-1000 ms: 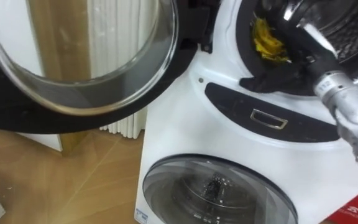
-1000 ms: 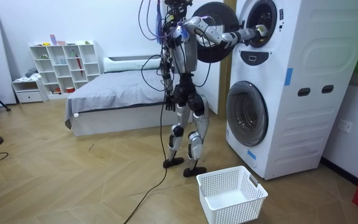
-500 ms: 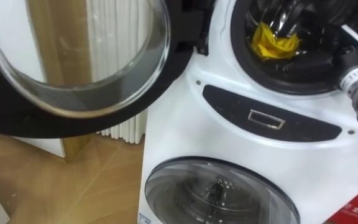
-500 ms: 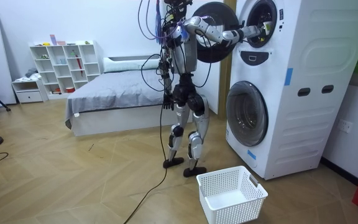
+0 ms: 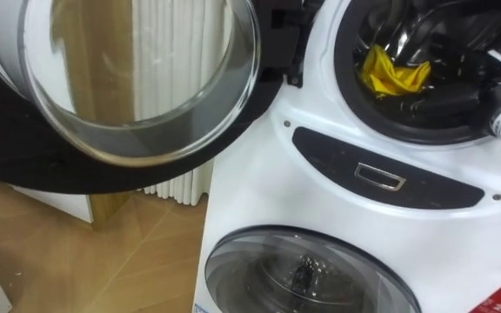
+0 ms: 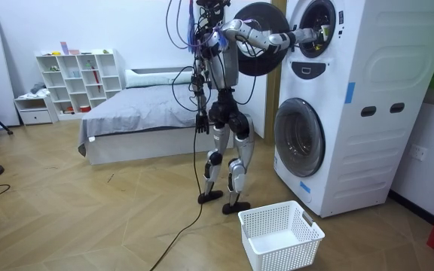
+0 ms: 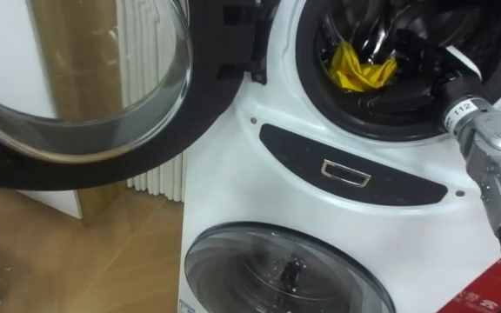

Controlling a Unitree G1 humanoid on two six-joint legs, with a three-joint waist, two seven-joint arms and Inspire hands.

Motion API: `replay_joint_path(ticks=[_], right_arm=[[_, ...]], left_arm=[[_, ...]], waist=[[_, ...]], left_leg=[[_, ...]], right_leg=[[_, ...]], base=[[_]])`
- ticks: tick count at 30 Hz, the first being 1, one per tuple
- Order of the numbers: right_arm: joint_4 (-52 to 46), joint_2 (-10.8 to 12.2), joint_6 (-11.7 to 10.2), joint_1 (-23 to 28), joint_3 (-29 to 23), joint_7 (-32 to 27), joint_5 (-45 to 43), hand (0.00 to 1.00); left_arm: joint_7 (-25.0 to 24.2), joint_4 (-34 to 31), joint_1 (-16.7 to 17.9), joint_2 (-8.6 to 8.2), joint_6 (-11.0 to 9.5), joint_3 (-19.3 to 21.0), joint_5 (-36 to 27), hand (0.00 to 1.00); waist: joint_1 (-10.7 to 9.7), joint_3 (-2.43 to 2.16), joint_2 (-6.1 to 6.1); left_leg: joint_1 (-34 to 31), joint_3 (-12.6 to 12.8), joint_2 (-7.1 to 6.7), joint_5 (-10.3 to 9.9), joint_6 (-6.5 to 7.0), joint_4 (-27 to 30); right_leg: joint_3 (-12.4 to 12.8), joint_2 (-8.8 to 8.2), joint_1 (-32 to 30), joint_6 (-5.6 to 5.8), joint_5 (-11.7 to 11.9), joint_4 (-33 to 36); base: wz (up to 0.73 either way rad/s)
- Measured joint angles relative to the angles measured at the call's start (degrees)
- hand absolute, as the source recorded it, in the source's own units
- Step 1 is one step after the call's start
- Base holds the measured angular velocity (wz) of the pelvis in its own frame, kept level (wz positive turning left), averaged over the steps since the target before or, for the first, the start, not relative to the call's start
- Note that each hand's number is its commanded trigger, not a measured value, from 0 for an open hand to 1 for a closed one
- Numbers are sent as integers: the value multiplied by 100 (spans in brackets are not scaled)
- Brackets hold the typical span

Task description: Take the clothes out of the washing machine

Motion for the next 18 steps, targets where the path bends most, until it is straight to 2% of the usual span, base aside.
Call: replay_joint_path(ticks=[6,11,15,18], right_arm=[[-1,-1,-32,-2,61,39,-959,0],[-347,-23,-66,-3,99,26,-2164,0],[-409,-33,-117,-3,114,19,-2487,0],[-530,-30,-137,-3,334,-79,-2790,0]], left_arm=[[0,34,-29,62,4,-131,-12,0],[-2,11,-111,124,8,-132,-6,0],[-2,13,-224,176,9,-155,-13,0],[-1,20,-258,195,11,-364,-28,0]], waist=[[39,8,3],[96,15,22],[211,6,33],[272,14,38]], left_leg=[[-41,-17,-17,3,7,-10],[-26,16,-20,6,13,-46],[10,34,-10,7,13,-54],[56,105,-9,8,14,-53]], right_leg=[[-7,-13,-42,21,-15,5],[9,-1,-58,25,-14,15],[40,12,-44,23,-13,26],[123,17,-38,20,-15,78]], base=[[0],[-4],[-5],[-11]])
